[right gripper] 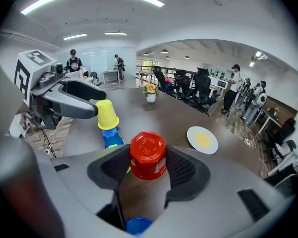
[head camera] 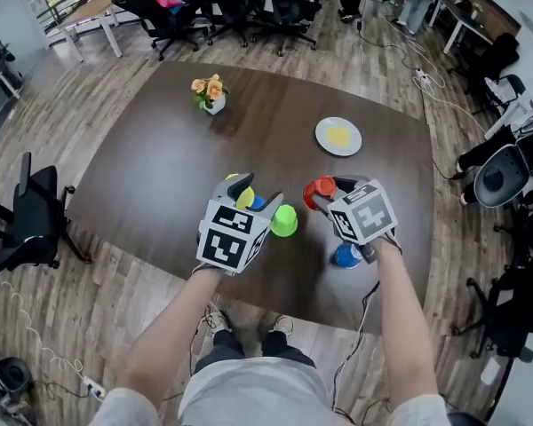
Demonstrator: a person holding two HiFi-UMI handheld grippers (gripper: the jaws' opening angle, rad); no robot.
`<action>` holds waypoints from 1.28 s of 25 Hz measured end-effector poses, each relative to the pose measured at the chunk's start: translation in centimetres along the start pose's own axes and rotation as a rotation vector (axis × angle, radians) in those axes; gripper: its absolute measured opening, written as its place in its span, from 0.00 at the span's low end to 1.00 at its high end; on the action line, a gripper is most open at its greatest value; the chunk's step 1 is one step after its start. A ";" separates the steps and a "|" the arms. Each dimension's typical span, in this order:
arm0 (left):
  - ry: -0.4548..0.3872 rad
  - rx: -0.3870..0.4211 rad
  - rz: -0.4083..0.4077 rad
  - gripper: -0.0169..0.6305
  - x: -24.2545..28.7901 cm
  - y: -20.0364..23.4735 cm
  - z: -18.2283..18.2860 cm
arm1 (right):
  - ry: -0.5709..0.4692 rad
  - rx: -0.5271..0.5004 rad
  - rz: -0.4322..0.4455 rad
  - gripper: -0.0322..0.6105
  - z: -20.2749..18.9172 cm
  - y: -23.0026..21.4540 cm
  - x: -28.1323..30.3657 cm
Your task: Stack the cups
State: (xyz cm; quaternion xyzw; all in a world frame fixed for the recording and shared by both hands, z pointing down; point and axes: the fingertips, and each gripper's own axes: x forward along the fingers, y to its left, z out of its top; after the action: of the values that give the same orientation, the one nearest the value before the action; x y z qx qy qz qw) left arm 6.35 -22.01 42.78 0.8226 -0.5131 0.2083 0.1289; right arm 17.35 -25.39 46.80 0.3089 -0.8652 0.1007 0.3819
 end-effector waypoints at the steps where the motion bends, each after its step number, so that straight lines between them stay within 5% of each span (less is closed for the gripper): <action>1: -0.003 -0.002 0.002 0.43 -0.4 0.4 0.0 | -0.002 -0.004 0.005 0.40 0.5 0.6 -0.1; 15: -0.024 -0.017 0.015 0.43 -4.5 5.8 -1.6 | 0.039 -0.048 0.069 0.40 4.3 7.8 2.9; 32: -0.007 -0.020 -0.040 0.43 -4.8 7.3 -3.3 | 0.069 -0.011 0.023 0.41 4.4 9.0 4.9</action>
State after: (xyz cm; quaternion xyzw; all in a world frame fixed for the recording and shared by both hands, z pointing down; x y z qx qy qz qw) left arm -2.73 -20.03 43.39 0.8321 -0.4993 0.1974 0.1395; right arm 6.72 -22.35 47.90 0.2932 -0.8555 0.1112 0.4120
